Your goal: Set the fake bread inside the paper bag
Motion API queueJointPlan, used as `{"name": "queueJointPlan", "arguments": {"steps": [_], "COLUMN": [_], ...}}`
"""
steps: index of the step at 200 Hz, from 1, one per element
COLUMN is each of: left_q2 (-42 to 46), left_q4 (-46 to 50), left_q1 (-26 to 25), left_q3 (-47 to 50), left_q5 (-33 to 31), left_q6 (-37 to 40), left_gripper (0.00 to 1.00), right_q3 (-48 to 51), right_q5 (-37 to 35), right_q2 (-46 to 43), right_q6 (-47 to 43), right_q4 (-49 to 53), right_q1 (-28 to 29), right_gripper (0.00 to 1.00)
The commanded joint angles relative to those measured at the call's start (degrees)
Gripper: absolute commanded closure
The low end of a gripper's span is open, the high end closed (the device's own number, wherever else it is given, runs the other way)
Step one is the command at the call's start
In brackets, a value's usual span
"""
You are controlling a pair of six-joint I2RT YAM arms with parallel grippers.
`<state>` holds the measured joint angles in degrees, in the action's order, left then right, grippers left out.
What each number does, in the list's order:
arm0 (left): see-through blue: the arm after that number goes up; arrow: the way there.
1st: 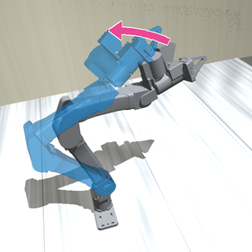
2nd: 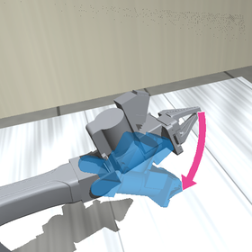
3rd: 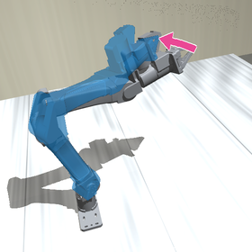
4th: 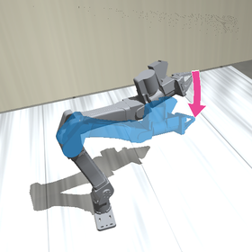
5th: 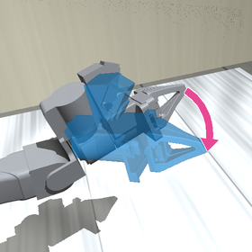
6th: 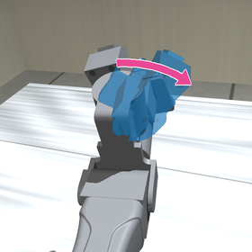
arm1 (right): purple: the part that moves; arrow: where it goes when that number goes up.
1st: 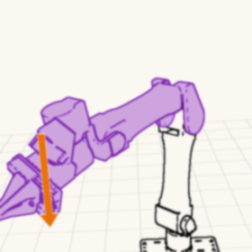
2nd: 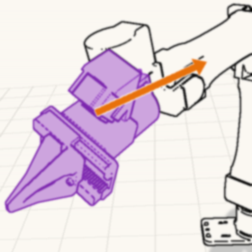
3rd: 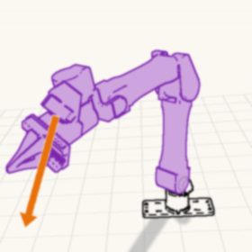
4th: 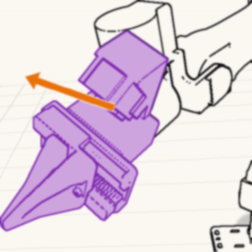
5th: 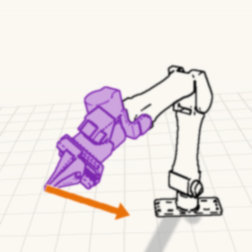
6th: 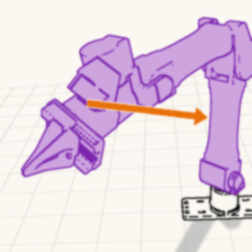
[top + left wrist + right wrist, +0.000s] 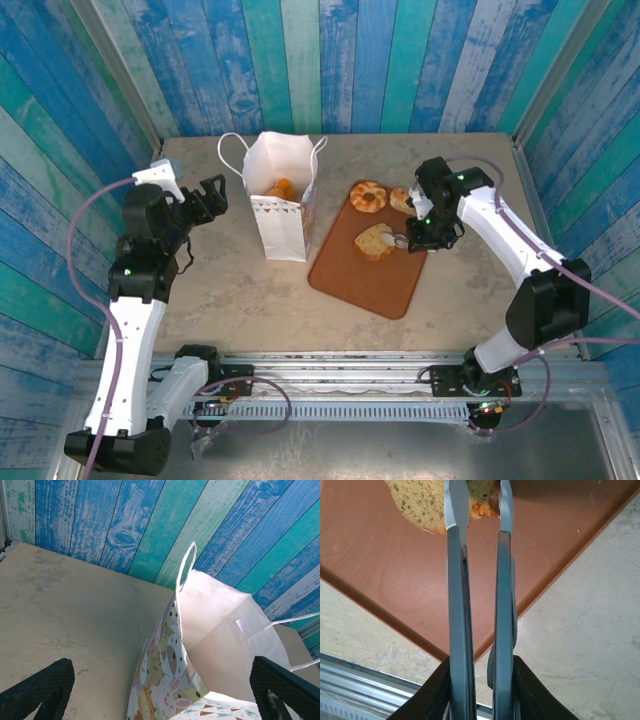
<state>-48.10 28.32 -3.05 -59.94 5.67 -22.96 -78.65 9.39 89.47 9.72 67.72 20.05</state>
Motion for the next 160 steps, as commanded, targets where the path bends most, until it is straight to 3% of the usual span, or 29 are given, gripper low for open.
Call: {"name": "queueJointPlan", "arguments": {"steps": [1, 98, 160], "left_q2": [0.6, 1.4, 0.1], "left_q4": [-0.5, 0.9, 4.1], "left_q1": [0.1, 0.1, 0.1], "left_q3": [-0.5, -1.6, -4.5], "left_q5": [0.1, -0.7, -0.4], "left_q6": [0.2, 0.4, 0.7], "left_gripper": [0.06, 0.06, 0.06], "right_q3": [1.2, 2.2, 2.3], "right_q5": [0.9, 1.7, 6.2], "right_q2": [-2.3, -9.1, -15.7], "right_q6": [0.6, 0.3, 0.4], "right_q4": [1.0, 2.5, 2.6], "right_q1": [-0.3, -0.3, 1.4], "right_gripper": [0.84, 0.92, 0.93]}}
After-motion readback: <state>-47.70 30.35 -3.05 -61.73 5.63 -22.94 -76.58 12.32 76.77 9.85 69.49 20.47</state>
